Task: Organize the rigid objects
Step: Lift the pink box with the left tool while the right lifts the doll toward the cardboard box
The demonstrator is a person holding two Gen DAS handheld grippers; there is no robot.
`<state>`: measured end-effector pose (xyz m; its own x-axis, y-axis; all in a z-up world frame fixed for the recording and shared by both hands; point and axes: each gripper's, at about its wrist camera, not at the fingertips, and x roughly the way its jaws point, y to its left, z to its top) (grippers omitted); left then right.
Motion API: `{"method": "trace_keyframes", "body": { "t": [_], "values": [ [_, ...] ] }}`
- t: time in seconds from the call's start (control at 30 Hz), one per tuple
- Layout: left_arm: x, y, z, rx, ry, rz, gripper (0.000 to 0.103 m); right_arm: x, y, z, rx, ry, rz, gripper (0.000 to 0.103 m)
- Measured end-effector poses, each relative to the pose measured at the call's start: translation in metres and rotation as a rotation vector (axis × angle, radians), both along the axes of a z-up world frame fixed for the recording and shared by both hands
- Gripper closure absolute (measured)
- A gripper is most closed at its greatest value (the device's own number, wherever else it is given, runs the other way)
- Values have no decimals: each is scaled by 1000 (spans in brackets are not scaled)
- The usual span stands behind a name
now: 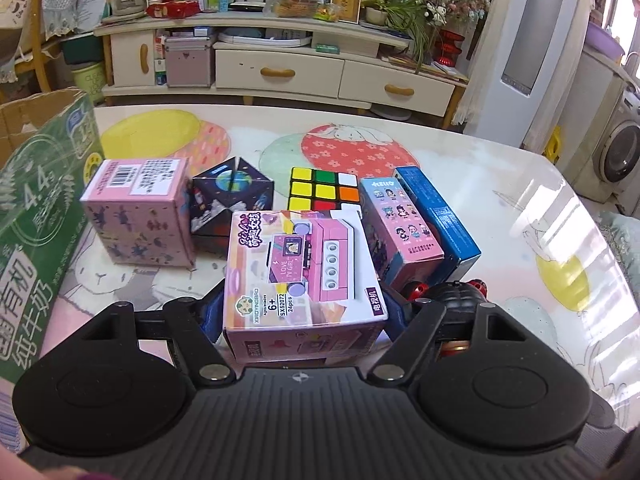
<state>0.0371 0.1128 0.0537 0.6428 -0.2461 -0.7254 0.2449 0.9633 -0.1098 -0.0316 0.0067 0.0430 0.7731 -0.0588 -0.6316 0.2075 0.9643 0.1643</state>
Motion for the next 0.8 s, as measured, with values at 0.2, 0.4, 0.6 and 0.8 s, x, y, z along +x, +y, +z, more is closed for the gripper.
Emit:
{"method": "trace_keyframes", "body": {
  "t": [0.2, 0.4, 0.6, 0.8],
  "values": [
    [-10, 12, 4, -11, -4, -17, 11, 0, 2, 0, -11, -1, -4, 55],
    [-20, 23, 8, -10, -8, -28, 11, -5, 1, 1, -8, -2, -13, 55],
    [-26, 32, 12, -18, -15, -38, 11, -13, 1, 6, -12, -4, -26, 55],
    [-33, 42, 19, -40, -25, -42, 11, -25, 11, 24, -12, -48, 0, 55]
  ]
}}
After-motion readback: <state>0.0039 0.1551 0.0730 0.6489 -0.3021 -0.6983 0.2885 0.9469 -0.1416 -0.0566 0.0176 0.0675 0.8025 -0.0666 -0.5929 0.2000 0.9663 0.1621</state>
